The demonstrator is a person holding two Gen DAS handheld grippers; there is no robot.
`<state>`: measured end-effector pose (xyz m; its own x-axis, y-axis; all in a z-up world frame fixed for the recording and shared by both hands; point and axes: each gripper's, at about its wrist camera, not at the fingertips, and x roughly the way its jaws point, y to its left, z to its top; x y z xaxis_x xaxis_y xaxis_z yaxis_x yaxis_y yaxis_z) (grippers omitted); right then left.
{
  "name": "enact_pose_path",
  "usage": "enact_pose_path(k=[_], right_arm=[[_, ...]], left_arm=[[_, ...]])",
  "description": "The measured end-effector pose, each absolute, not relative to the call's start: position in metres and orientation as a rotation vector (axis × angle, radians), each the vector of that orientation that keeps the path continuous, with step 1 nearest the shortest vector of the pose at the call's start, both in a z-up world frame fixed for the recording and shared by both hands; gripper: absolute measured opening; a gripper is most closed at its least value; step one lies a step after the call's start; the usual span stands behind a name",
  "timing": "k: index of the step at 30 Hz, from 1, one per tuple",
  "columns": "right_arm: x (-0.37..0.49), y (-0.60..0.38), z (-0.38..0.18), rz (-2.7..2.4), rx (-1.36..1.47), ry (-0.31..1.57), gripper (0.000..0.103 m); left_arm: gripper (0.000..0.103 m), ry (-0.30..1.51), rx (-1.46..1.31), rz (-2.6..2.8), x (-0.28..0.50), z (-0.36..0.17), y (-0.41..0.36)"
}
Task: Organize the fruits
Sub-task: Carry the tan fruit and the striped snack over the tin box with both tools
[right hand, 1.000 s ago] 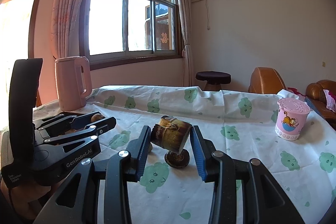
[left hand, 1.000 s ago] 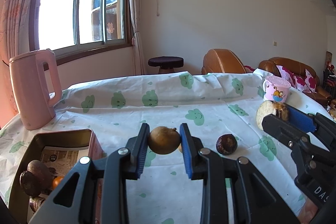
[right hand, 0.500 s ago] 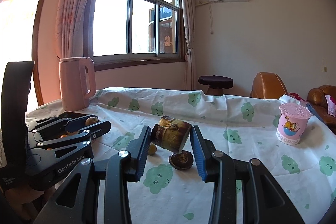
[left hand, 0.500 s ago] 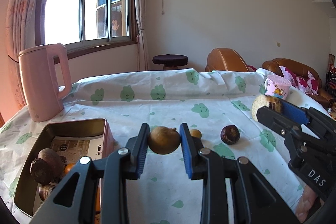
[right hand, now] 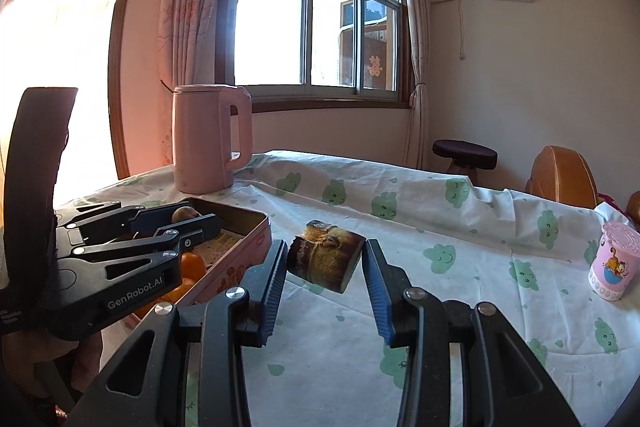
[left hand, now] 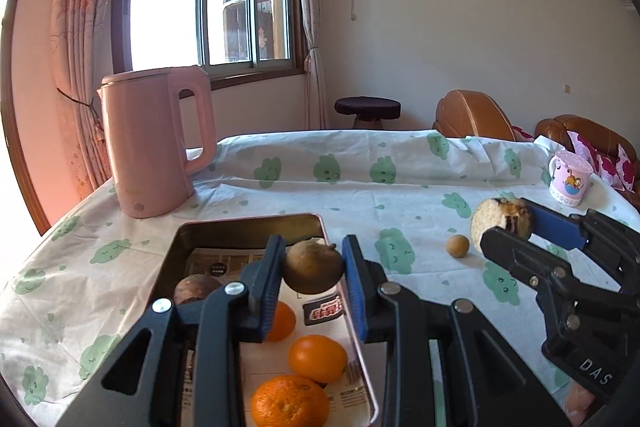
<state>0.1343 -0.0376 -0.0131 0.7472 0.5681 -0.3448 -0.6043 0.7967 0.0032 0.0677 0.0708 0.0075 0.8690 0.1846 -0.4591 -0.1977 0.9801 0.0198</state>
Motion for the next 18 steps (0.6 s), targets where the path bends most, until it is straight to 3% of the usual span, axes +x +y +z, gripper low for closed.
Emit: enact_pose_path(k=[18], right_arm=[[0.144, 0.050, -0.024, 0.804, -0.163, 0.420, 0.041]], left_arm=[[0.031, 0.587, -0.101, 0.277, 0.077, -0.007, 0.138]])
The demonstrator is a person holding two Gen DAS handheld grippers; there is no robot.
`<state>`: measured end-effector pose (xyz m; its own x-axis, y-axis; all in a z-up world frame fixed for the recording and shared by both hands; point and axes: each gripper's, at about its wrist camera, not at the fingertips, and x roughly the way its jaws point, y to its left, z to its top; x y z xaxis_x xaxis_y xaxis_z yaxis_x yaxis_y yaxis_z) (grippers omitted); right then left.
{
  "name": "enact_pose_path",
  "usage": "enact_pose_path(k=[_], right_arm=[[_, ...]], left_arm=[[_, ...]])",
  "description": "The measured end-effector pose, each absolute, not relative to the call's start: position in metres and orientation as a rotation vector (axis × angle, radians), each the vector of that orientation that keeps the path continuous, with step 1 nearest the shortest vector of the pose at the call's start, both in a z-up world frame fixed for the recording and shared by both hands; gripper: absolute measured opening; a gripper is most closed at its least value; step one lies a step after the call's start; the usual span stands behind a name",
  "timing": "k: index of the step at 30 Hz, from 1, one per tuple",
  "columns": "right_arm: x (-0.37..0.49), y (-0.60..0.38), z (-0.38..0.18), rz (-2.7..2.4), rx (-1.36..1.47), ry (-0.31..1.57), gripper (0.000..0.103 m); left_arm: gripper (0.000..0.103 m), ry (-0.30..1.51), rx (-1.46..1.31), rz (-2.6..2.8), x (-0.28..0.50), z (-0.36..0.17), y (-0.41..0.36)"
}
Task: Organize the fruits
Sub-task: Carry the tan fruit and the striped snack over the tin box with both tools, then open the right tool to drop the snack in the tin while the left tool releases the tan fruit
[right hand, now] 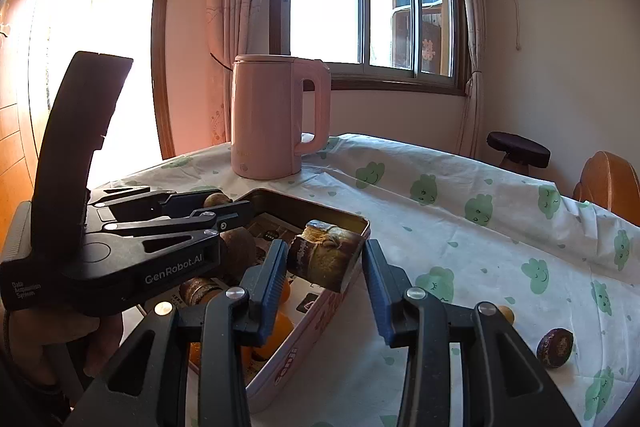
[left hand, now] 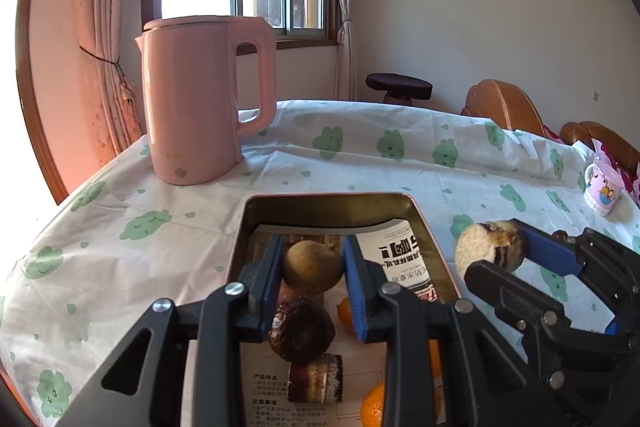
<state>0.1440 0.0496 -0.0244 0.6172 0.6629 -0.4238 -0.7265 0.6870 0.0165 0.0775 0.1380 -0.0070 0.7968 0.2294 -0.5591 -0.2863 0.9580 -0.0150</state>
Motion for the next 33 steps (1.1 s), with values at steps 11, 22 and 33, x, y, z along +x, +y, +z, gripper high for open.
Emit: enact_pose_path(k=[11, 22, 33], right_arm=[[0.156, 0.071, -0.035, 0.824, -0.195, 0.477, 0.041], [0.162, 0.079, -0.039, 0.841, -0.219, 0.519, 0.041], [0.162, 0.077, -0.039, 0.825, -0.214, 0.520, 0.046]], left_arm=[[0.031, 0.626, -0.099, 0.289, 0.083, -0.015, 0.146], [0.031, 0.649, -0.095, 0.288, 0.088, -0.021, 0.145], [0.037, 0.654, -0.104, 0.298, 0.087, -0.022, 0.146]])
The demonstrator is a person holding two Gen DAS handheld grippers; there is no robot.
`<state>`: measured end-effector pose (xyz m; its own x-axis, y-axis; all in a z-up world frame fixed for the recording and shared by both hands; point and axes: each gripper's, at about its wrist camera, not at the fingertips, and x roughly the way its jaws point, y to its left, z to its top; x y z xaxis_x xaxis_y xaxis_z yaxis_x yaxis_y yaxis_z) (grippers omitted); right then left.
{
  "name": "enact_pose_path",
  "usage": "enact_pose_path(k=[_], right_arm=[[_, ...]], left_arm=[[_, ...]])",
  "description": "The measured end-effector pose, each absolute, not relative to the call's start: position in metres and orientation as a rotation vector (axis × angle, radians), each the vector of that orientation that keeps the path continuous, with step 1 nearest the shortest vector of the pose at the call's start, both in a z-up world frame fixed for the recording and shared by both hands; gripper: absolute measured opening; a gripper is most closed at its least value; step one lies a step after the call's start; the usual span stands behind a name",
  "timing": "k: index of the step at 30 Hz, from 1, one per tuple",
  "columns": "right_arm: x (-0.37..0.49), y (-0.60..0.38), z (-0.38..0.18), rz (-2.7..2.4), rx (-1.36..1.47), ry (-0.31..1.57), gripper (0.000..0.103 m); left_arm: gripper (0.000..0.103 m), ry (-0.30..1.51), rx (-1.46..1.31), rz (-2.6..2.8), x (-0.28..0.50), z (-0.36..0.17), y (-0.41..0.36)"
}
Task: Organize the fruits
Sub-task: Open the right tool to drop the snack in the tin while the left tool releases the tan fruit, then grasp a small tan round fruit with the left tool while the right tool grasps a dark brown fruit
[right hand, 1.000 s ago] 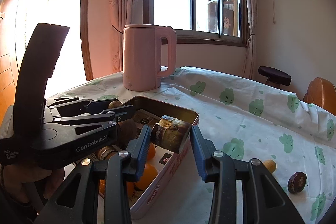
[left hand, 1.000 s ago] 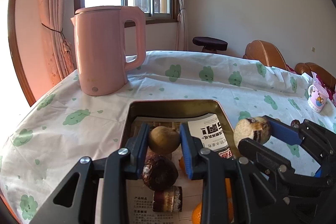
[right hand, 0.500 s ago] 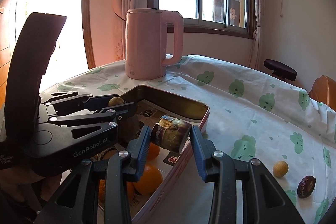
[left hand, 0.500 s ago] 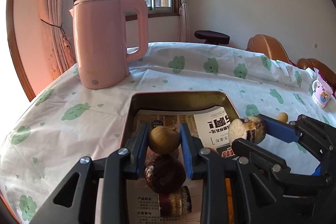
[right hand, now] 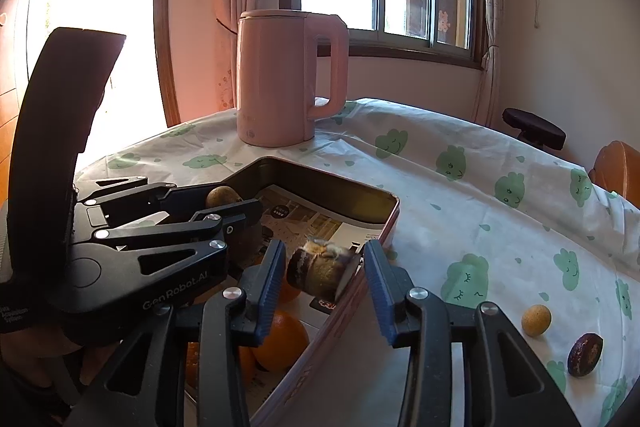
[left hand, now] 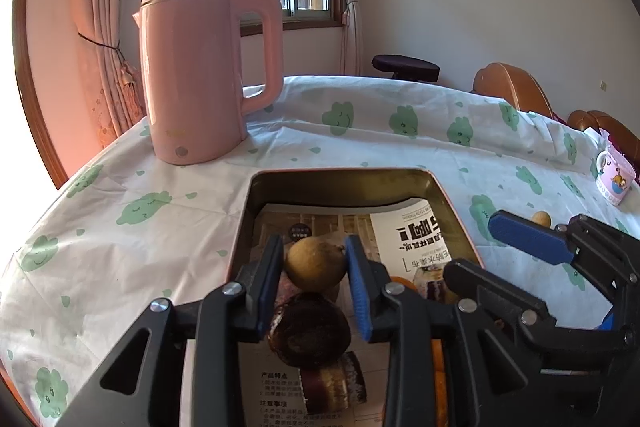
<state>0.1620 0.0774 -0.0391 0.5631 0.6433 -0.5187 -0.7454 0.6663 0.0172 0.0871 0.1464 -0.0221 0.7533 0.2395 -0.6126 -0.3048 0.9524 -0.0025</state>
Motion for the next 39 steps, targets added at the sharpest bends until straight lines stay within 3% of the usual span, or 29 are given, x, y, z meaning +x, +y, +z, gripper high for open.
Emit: enact_pose_path(k=[4, 8, 14, 23, 34, 39], right_arm=[[0.163, 0.074, -0.038, 0.823, -0.191, 0.512, 0.051], [0.162, 0.069, -0.036, 0.815, -0.172, 0.495, 0.056], [0.161, 0.063, -0.033, 0.780, -0.146, 0.471, 0.066], [0.161, 0.058, -0.032, 0.751, -0.131, 0.456, 0.073], [0.161, 0.047, -0.030, 0.737, -0.087, 0.440, 0.075], [0.160, 0.043, -0.030, 0.726, -0.092, 0.441, 0.075]], left_arm=[[0.057, 0.642, -0.115, 0.310, 0.084, -0.021, 0.149], [0.065, 0.636, -0.124, 0.306, 0.082, -0.019, 0.150], [0.068, 0.634, -0.130, 0.305, 0.081, -0.019, 0.150], [0.078, 0.623, -0.129, 0.312, 0.079, -0.017, 0.149], [0.091, 0.613, -0.113, 0.328, 0.078, -0.012, 0.144], [0.092, 0.609, -0.102, 0.324, 0.078, -0.009, 0.138]])
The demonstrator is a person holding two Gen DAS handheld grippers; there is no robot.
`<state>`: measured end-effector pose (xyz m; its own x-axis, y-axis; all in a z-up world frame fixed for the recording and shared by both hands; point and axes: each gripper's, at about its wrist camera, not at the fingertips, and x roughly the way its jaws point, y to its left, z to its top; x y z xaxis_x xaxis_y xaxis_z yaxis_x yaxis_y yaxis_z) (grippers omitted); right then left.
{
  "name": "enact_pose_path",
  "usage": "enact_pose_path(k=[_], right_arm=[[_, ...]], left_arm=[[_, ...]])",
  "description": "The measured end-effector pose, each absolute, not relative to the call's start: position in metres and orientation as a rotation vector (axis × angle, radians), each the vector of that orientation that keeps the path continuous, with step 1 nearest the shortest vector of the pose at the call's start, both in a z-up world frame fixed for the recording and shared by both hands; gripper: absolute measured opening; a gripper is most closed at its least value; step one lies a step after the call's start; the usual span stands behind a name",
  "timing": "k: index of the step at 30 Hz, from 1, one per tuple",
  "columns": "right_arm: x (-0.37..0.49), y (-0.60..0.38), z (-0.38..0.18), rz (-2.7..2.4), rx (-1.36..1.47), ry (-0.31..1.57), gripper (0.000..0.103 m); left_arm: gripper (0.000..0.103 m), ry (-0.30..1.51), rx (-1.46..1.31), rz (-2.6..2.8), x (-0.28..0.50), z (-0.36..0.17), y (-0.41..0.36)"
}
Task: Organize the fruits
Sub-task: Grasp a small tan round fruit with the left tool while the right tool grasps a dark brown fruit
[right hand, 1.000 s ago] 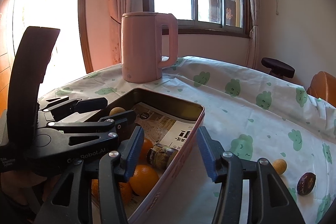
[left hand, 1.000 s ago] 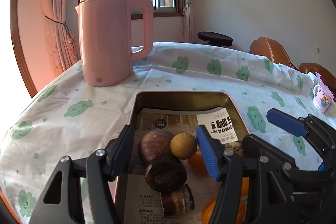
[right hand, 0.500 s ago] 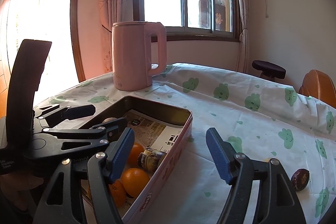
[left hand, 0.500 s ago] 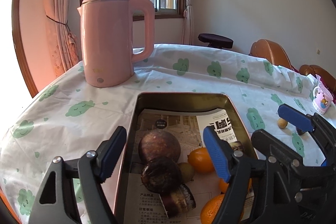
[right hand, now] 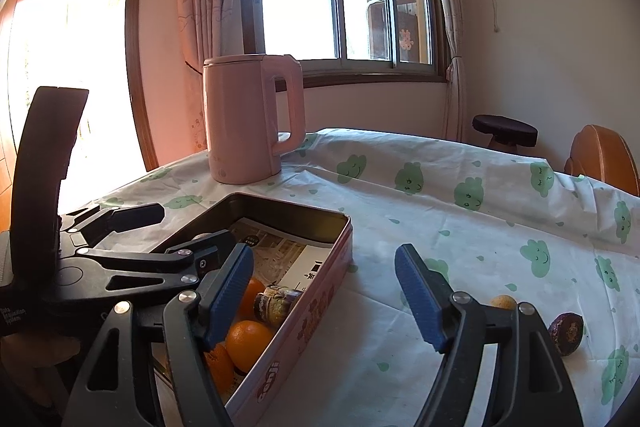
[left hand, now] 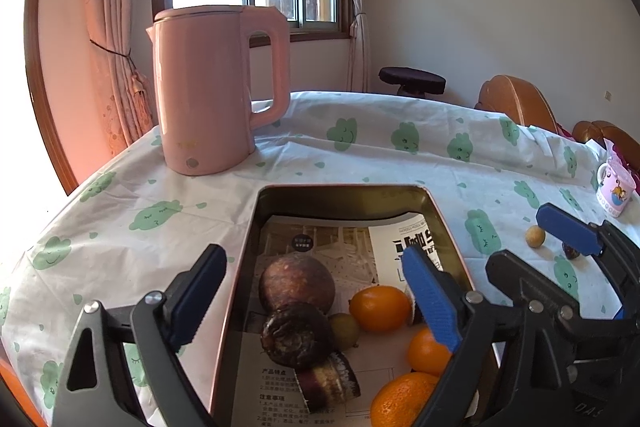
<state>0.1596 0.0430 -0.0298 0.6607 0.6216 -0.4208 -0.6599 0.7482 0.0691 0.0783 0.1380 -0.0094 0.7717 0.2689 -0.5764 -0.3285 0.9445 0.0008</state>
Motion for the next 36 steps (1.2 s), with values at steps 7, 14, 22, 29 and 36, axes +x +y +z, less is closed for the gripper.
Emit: enact_pose_path(k=[7, 14, 22, 29, 36], right_arm=[[0.158, 0.023, -0.033, 0.645, -0.185, 0.465, 0.075], [0.187, -0.052, -0.039, 0.454, -0.164, 0.550, 0.075], [0.227, -0.103, -0.055, 0.358, -0.090, 0.686, 0.073], [0.238, -0.098, -0.066, 0.390, -0.091, 0.752, 0.061], [0.251, -0.100, -0.075, 0.413, -0.048, 0.825, 0.045]], left_arm=[[0.095, 0.598, -0.073, 0.297, 0.080, -0.004, 0.117], [0.096, 0.594, -0.030, 0.228, 0.089, 0.001, 0.077], [0.098, 0.589, 0.063, 0.160, 0.105, 0.002, 0.024], [0.098, 0.616, 0.076, 0.138, 0.124, -0.003, 0.008], [0.098, 0.656, 0.070, 0.120, 0.140, -0.010, -0.002]])
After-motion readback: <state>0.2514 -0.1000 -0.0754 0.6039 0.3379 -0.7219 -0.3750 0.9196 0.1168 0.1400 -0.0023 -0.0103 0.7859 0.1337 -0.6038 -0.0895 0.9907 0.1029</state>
